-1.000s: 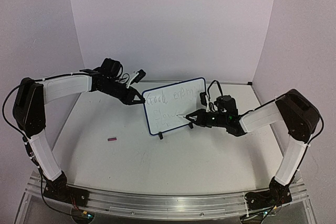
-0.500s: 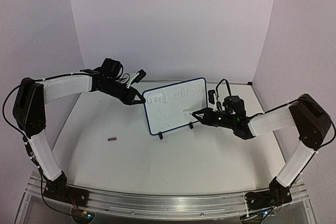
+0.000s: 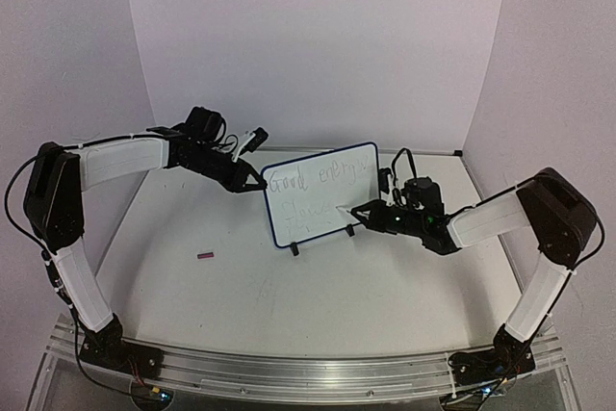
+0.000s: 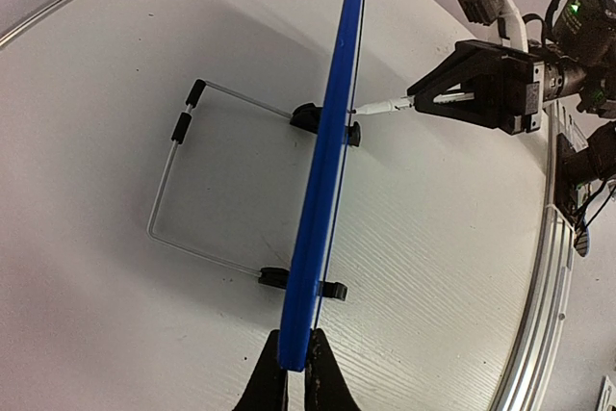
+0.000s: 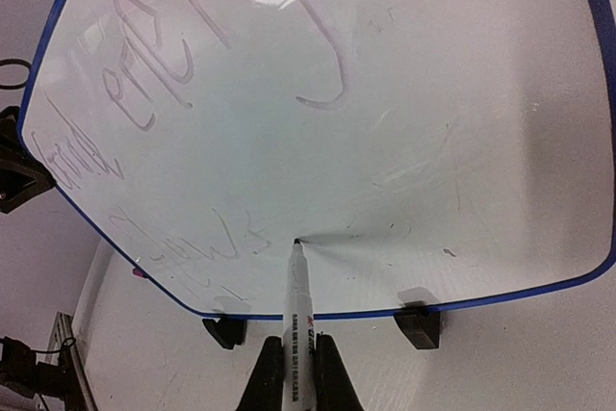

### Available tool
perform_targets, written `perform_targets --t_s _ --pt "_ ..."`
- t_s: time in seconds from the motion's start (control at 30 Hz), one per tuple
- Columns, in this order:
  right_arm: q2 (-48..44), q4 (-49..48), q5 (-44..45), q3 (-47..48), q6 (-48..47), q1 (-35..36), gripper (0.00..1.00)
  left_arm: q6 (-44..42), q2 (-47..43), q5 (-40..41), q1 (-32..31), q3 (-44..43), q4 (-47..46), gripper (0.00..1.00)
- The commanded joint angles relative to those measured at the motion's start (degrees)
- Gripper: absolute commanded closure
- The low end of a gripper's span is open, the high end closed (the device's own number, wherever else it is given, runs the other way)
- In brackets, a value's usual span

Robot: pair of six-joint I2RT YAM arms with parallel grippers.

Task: Write a sentence on the whiteboard
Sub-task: Write a sentence on the whiteboard, then place the whiteboard at the center of the board.

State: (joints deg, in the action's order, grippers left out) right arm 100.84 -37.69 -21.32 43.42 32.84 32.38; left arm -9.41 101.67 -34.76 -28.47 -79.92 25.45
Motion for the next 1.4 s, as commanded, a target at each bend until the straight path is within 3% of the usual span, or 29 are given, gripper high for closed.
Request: perform_targets --t_s 0.0,0.57,0.73,0.83,1.03,1.37 --pt "1.2 -1.6 1.9 2.0 -0.5 -0.4 1.0 -2.7 3.7 4.6 -1.4 0.8 6.3 1.0" --pt "1.4 -1.6 1.8 2.2 -0.5 -0.6 1.0 -2.7 4.1 4.6 -1.4 0.7 6.3 1.0" --pt "-4.0 -1.5 -0.2 -0.1 -1.9 -0.6 1.0 -1.9 3.5 5.1 -1.4 0.8 5.7 0.98" --pt "-7.9 -0.8 1.2 -2.1 -3.4 -0.6 1.0 -1.3 3.0 5.1 -1.4 0.9 5.4 0.94" --pt "-16.2 4.0 4.1 -4.0 -6.5 -0.6 1.0 -0.5 1.1 4.3 -1.4 1.7 4.0 0.76" --pt "-21.6 10.4 4.7 -3.2 -9.4 -0.7 1.0 -1.0 -3.6 6.3 -1.4 4.1 2.1 0.47"
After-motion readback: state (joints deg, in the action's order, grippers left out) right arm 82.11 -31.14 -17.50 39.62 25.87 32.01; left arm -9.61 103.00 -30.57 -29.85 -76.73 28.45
